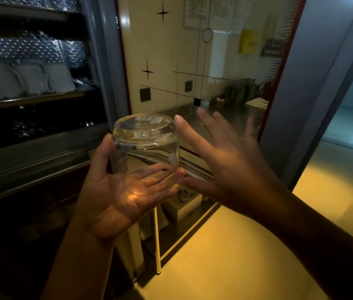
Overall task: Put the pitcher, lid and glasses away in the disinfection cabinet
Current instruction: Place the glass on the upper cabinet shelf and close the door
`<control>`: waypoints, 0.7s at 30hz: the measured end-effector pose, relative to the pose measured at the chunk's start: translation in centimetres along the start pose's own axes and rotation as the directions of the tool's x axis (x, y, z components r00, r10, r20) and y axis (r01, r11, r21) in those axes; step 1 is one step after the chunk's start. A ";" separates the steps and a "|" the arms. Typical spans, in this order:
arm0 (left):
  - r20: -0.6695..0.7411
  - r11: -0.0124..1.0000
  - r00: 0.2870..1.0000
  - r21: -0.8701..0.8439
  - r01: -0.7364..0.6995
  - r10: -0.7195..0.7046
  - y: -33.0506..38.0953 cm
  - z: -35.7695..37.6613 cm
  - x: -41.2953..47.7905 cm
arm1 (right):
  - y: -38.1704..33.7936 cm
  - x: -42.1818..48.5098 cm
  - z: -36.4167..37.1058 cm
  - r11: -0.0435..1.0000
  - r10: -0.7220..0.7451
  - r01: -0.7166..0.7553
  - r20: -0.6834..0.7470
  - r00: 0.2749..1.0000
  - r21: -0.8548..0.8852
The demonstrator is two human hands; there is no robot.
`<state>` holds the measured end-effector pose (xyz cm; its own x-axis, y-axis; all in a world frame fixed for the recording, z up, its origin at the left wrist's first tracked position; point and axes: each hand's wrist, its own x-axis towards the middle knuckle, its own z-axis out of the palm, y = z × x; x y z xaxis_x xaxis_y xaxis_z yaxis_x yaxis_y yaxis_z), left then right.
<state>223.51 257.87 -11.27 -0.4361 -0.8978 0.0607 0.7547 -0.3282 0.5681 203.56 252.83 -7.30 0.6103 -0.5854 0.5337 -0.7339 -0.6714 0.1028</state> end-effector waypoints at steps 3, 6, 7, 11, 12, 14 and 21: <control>-0.173 0.988 0.973 -0.009 -0.156 0.152 0.3 0.9 -0.9 | -1.3 1.1 -0.1 0.989 -0.080 0.070 0.070 0.994 0.129; -0.232 0.979 0.952 0.023 -0.200 0.200 1.4 0.8 -2.1 | -2.6 2.8 0.4 0.948 -0.190 0.147 0.132 0.973 0.281; -0.255 0.977 0.944 0.014 -0.215 0.211 1.8 0.7 -2.6 | -3.0 3.4 0.5 0.931 -0.218 0.162 0.142 0.966 0.328; -0.355 0.954 0.887 0.051 -0.297 0.295 3.4 0.5 -4.5 | -4.5 6.2 1.6 0.818 -0.323 0.195 0.150 0.935 0.541; -0.377 0.948 0.873 0.060 -0.312 0.310 3.9 0.4 -5.0 | -4.9 6.9 1.9 0.782 -0.342 0.198 0.141 0.929 0.591; -0.403 0.939 0.849 0.093 -0.332 0.341 4.8 0.5 -6.0 | -5.9 8.1 2.6 0.683 -0.376 0.192 0.114 0.919 0.705; -0.444 0.856 0.732 0.288 -0.430 0.517 7.7 0.8 -8.5 | -9.3 12.4 4.6 0.002 -0.459 -0.044 0.040 0.888 0.999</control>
<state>232.66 263.19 -6.78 0.2885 -0.9571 -0.0266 0.6925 0.1894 0.6961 219.34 249.76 -5.55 0.8904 -0.2296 0.3930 0.2696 -0.4297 -0.8618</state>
